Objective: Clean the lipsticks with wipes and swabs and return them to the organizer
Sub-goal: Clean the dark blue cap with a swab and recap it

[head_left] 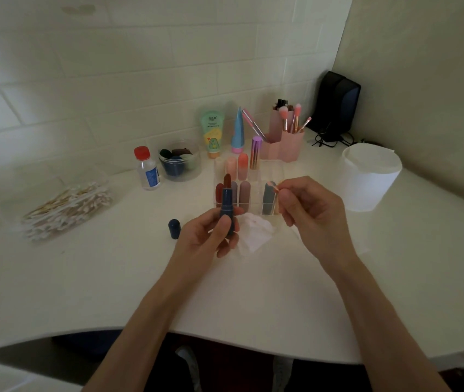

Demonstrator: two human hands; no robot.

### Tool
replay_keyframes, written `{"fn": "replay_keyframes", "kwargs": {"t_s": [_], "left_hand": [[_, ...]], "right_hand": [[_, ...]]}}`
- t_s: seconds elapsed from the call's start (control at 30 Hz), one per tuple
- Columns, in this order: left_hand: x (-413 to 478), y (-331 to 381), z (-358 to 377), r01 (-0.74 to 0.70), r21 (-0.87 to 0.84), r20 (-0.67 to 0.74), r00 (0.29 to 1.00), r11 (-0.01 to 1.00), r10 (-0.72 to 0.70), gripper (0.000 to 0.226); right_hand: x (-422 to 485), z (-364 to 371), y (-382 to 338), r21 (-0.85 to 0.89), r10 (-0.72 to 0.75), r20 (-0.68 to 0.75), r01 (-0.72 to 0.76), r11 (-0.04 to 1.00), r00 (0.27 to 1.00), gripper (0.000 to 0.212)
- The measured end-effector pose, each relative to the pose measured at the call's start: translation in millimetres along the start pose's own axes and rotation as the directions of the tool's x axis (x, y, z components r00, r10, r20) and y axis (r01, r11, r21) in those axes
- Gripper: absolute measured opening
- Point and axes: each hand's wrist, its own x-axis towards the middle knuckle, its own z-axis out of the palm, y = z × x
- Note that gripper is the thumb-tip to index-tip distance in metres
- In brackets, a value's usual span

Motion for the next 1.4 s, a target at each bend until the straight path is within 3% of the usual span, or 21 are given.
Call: {"fn": "replay_keyframes", "kwargs": {"t_s": [0.17,0.37,0.83,0.93,1.1,1.4], "left_hand": [[-2,1,1,0.013,0.001,-0.024,1.000,1.000,-0.013,0.027],[-2,0,1,0.016,0.012,-0.016,1.000,1.000,-0.016,0.028],[-3,-5,-1,0.045,0.060,0.019,0.999,0.997,-0.046,0.033],[-3,-5,-1,0.030,0.085,0.045,0.998,0.996,-0.034,0.024],[-3,-3,0,0.041,-0.028,-0.002,0.999,0.999,-0.042,0.032],[-3,-5,0,0.038,-0.019,0.067,0.997,0.999,-0.036,0.029]], "right_hand": [[-2,7,1,-0.035,-0.018,0.106,0.022,0.999,0.994,0.013],[-6,10,3,-0.189,0.016,0.120,0.007,0.982,0.993,0.007],[-8,15,7,-0.236,0.017,0.159,0.021,0.972,0.987,0.008],[-10,18,7,-0.261,0.018,0.164,0.025,0.965,0.986,0.012],[-11,20,8,-0.284,0.031,0.238,0.039,0.958,0.971,0.016],[-11,20,8,-0.290,-0.001,0.194,0.058,0.955,0.981,0.018]]}}
